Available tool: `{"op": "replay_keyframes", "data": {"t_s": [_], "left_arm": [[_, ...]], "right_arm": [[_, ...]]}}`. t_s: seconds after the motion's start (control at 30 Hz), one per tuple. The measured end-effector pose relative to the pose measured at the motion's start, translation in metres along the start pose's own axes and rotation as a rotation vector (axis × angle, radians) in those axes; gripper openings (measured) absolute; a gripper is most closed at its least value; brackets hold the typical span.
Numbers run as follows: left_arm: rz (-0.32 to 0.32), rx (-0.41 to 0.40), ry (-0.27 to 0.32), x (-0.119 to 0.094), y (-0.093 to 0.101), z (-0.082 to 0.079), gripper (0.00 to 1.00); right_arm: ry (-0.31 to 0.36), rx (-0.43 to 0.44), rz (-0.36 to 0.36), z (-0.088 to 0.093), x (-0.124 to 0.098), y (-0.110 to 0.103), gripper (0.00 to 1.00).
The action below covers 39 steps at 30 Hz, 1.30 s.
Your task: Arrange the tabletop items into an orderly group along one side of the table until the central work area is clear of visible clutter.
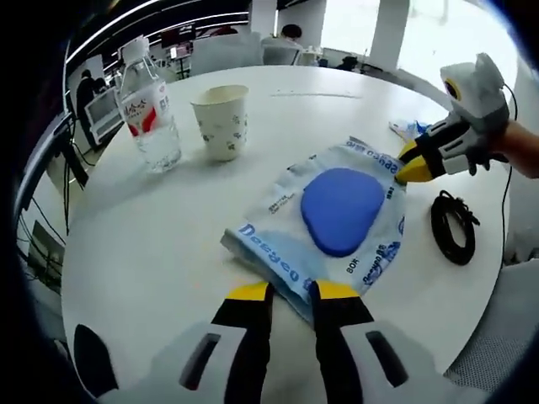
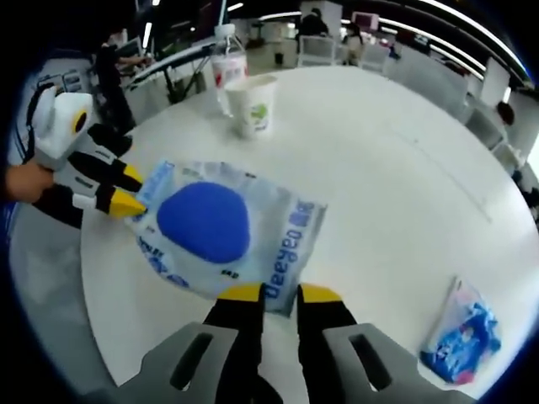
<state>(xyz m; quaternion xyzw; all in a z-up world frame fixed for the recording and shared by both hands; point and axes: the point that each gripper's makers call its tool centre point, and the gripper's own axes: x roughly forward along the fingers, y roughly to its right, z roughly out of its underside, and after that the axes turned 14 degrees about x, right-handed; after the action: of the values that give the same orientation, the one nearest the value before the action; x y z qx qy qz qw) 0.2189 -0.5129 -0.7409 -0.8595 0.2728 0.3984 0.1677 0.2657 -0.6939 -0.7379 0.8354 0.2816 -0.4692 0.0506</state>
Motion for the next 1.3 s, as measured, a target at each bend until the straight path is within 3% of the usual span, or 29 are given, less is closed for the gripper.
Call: {"op": "replay_keyframes", "data": {"t_s": [0.13,0.23,0.43,0.53,0.63,1.3], "left_arm": [[0.012,0.036,-0.005,0.001,0.001,-0.001,0.16],[0.028,0.013,-0.002,0.001,0.002,-0.003,0.11],[0.019,-0.012,0.006,0.003,-0.001,-0.003,0.09],[0.035,-0.029,0.024,0.003,0.0,-0.007,0.03],[0.031,0.022,0.027,0.003,0.003,-0.01,0.0],[0.075,0.059,0.056,0.003,0.003,-0.037,0.0]], "right_arm": [[-0.006,0.026,-0.004,0.001,0.002,-0.001,0.07],[-0.02,0.03,-0.018,0.004,0.003,-0.006,0.01],[-0.026,0.012,-0.01,0.007,0.002,-0.007,0.0],[-0.027,0.005,-0.009,0.007,0.0,-0.009,0.0],[-0.025,-0.01,-0.002,0.007,-0.002,-0.009,0.0],[0.023,0.012,0.027,0.0,-0.028,0.0,0.0]]}}
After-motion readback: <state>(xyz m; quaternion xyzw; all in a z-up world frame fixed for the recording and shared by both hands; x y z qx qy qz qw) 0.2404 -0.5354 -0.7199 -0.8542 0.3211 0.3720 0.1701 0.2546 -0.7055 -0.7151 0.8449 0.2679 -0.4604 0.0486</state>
